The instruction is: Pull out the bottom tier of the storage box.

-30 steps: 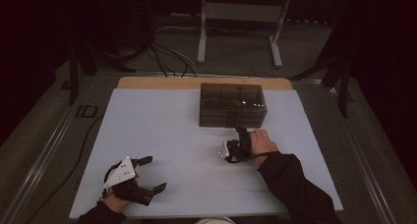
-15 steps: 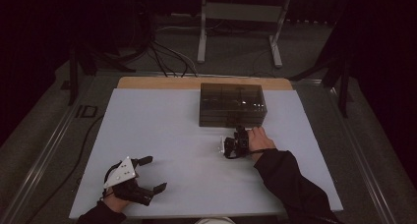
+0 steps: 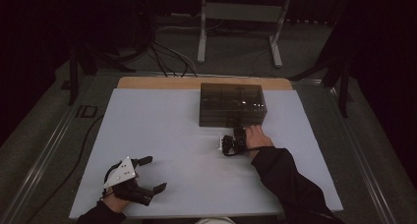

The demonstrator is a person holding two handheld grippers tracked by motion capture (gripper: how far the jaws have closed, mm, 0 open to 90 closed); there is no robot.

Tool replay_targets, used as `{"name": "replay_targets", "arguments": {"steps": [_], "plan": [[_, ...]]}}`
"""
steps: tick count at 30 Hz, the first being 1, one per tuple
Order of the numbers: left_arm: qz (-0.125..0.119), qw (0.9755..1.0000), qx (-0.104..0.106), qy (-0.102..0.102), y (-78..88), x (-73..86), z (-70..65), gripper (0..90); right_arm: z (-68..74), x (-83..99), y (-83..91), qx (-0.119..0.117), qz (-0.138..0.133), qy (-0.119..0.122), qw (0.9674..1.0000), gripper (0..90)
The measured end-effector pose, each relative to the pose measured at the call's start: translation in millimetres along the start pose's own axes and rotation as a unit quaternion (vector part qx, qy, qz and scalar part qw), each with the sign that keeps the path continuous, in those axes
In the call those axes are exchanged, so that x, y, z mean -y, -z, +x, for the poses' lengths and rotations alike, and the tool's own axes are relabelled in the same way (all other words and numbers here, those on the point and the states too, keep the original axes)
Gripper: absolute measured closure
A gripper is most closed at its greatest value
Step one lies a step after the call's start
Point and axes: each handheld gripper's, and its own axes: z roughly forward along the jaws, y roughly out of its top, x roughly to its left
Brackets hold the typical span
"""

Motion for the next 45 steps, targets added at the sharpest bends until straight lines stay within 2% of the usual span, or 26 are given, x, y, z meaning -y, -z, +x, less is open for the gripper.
{"name": "replay_targets", "arguments": {"steps": [12, 17, 24, 31, 40, 45], "plan": [[0.001, 1.0000, 0.001, 0.001, -0.3, 0.2, 0.2, 0.8, 1.6, -5.8, -4.0, 0.017, -0.001, 0.013, 0.9998, 78.0], [0.004, 1.0000, 0.001, 0.001, -0.6, 0.8, 0.6, 0.8, 1.9, -5.2, -4.6, 0.020, -0.006, 0.010, 0.9997, 78.5], [0.003, 1.0000, 0.002, -0.001, -0.4, 0.4, 0.5, 0.8, 2.2, -6.3, -2.0, 0.021, 0.001, 0.004, 0.9998, 79.7], [0.005, 1.0000, 0.002, -0.002, -0.5, 0.6, 0.5, 0.8, 3.0, -5.9, 5.8, 0.015, -0.002, 0.009, 0.9998, 79.6], [0.006, 1.0000, 0.002, -0.002, -1.0, 0.8, 0.4, 0.7, 8.1, -2.0, 16.2, 0.004, -0.005, 0.006, 1.0000, 79.2], [0.006, 1.0000, 0.002, -0.001, -0.8, 0.8, 0.4, 0.7, 8.4, -2.2, 16.8, 0.003, -0.007, 0.005, 1.0000, 79.1]]}}
